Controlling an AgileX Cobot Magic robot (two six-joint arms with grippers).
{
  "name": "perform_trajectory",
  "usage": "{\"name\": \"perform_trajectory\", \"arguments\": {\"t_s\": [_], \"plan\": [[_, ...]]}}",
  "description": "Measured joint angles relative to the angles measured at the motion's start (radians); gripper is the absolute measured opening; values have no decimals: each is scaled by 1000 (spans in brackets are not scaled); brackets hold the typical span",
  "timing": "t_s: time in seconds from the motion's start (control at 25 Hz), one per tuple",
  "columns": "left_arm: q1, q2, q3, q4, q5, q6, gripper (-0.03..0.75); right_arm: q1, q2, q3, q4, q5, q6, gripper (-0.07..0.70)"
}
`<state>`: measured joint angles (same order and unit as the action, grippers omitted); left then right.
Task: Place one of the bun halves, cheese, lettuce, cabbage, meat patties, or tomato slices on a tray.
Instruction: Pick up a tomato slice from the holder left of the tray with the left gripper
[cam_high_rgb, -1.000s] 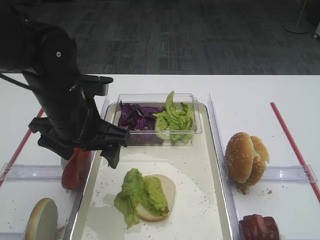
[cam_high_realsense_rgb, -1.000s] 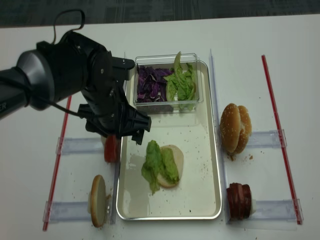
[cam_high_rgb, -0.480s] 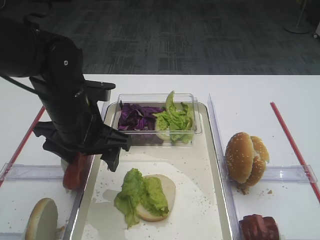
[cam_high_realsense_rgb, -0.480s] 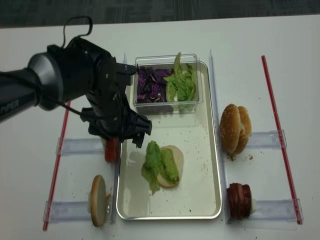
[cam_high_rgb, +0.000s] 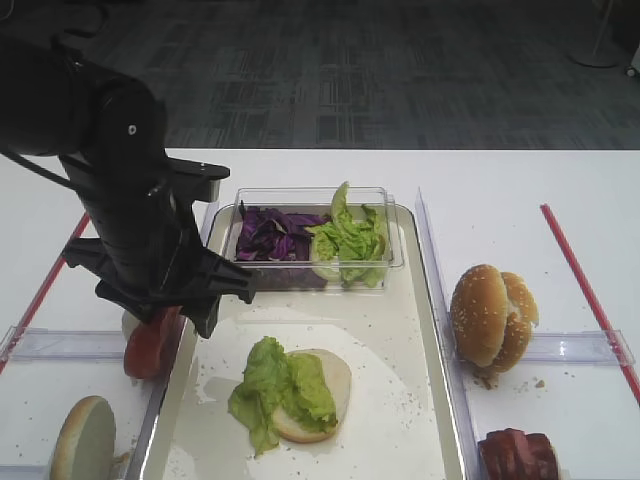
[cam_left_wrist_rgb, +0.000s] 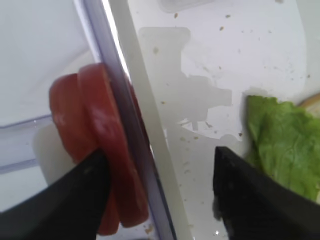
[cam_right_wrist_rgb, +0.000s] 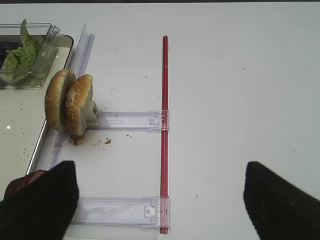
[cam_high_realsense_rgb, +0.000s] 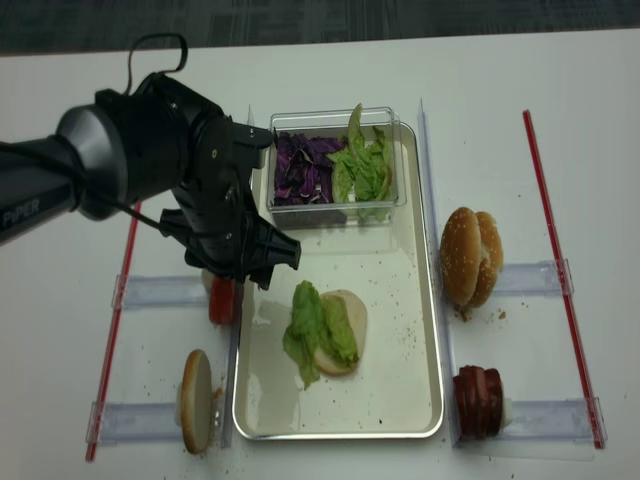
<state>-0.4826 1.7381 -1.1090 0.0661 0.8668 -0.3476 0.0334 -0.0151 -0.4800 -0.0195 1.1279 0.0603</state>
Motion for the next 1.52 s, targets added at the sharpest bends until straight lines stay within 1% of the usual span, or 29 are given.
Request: {"name": "perform_trajectory", "arguments": {"t_s": [0.44,0.84,0.96,1.08,1.52], "plan": [[0,2,0,56,0,-18,225,0,0,0,0,0,0,679],[0,2,0,62,0,-22,127,0,0,0,0,0,0,679],[0,2,0,82,2,-44,97,0,0,0,0,0,0,679],[0,2,0,103,6,-61,81,0,0,0,0,0,0,679],[0,2,0,109,6,-66,75,0,0,0,0,0,0,679]]}}
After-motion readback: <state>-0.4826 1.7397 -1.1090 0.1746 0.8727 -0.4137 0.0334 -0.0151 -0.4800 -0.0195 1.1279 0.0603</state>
